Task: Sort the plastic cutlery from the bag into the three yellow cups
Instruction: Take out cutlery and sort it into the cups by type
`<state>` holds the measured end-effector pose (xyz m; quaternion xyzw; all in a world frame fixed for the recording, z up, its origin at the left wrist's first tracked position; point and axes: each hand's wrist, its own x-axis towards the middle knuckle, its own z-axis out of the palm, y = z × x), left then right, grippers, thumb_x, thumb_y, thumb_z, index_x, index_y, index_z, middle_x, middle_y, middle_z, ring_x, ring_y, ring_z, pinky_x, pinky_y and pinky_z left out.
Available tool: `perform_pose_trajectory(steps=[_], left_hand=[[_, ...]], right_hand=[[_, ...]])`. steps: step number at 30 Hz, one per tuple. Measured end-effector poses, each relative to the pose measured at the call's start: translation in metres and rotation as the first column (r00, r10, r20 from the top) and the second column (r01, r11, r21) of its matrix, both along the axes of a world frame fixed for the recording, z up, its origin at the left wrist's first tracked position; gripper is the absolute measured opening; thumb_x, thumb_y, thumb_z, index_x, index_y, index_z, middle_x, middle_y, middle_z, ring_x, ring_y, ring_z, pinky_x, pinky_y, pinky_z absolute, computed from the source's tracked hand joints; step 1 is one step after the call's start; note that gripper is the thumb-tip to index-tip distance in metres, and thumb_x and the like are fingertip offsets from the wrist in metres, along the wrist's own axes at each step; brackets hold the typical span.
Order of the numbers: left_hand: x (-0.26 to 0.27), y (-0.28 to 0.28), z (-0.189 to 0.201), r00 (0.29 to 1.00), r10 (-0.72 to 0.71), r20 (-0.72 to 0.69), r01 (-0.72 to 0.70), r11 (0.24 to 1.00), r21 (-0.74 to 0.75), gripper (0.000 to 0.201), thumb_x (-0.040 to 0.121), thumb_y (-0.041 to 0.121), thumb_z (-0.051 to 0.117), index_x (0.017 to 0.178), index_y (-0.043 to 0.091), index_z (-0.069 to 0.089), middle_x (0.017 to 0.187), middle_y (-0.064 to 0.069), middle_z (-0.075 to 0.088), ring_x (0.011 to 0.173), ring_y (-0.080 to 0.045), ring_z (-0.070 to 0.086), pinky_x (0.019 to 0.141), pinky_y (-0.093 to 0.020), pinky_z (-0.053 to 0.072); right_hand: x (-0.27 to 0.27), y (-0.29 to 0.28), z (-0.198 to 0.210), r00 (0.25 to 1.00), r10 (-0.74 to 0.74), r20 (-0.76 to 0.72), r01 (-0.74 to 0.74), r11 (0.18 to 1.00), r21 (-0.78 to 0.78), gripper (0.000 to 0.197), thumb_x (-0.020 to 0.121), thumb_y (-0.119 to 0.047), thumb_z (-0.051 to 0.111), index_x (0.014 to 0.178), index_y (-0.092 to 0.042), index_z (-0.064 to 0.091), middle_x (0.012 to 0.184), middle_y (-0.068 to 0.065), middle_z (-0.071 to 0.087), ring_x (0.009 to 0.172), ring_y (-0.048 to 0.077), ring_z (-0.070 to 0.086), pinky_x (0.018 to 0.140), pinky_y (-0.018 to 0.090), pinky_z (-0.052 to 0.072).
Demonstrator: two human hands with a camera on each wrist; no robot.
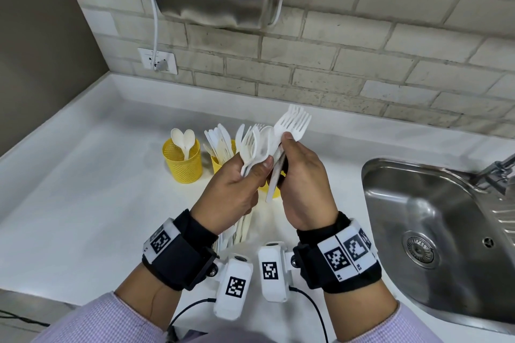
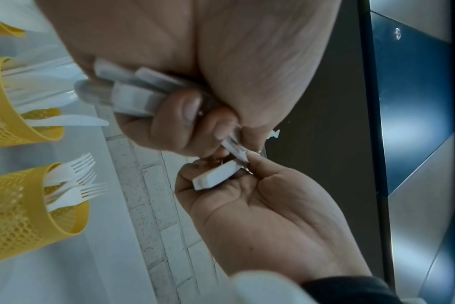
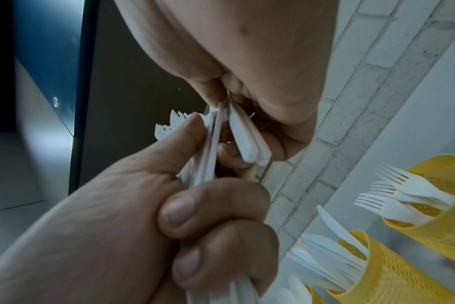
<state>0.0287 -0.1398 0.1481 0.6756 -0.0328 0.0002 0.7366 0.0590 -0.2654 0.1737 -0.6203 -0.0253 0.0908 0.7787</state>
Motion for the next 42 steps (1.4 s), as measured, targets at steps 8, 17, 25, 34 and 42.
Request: perform_pose_trajectory(steps=[8,17,25,34,42], left_hand=[[-0.001,-0.001,-0.002,0.999,0.005,-0.042,-0.005,1.000,0.000,0.043,0.100,0.043,0.054,0.107,0.001,0.060,0.057,-0.003,0.033,0.042,-0.015,0.022,0.043,-0.022,0.017],[-0.006,-0.003,-0.003,0.998,-0.010,-0.070,0.012,0.999,0.036,0.027,0.105,0.031,0.052,0.090,0.010,0.057,0.052,0.010,0.037,0.038,-0.010,0.022,0.042,-0.019,0.017],[-0.016,0.001,0.006,0.996,0.028,-0.087,-0.026,0.999,0.024,0.047,0.105,0.033,0.050,0.059,0.039,0.059,0.057,0.011,0.032,0.043,-0.011,0.018,0.044,-0.018,0.017],[-0.020,0.020,0.012,0.993,0.070,-0.094,-0.064,0.996,0.059,0.028,0.107,0.033,0.047,0.124,0.024,0.068,0.056,0.012,0.028,0.044,-0.012,0.020,0.045,-0.020,0.017],[-0.024,0.044,0.023,0.993,0.112,-0.040,-0.104,0.982,0.158,0.047,0.109,0.020,0.040,0.092,0.053,0.069,0.048,0.007,0.038,0.049,-0.018,0.024,0.047,-0.027,0.021]], right_hand=[[0.000,0.009,-0.005,0.997,-0.079,-0.009,0.079,0.997,0.002,0.038,0.110,-0.026,0.043,0.100,-0.001,0.070,0.094,0.020,0.076,0.083,0.030,0.072,0.074,0.039,0.055],[0.010,-0.008,0.012,0.986,-0.126,-0.112,0.159,0.917,0.365,0.029,0.107,-0.022,0.040,0.086,-0.010,0.054,0.073,0.010,0.062,0.068,0.028,0.061,0.068,0.038,0.052],[0.004,-0.022,0.021,0.979,-0.194,-0.053,0.201,0.960,0.193,0.032,0.108,-0.036,0.044,0.083,-0.017,0.050,0.057,-0.005,0.030,0.045,0.012,0.020,0.044,0.024,0.015],[-0.027,0.012,0.001,0.955,-0.020,0.294,0.084,0.975,-0.208,0.012,0.093,-0.013,0.073,0.085,-0.011,0.064,0.060,-0.007,0.058,0.044,0.002,0.045,0.047,0.013,0.037],[-0.032,0.048,0.005,0.939,-0.056,0.340,0.127,0.974,-0.189,0.021,0.088,-0.011,0.079,0.096,0.000,0.063,0.050,-0.021,0.052,0.048,0.003,0.040,0.052,0.011,0.039]])
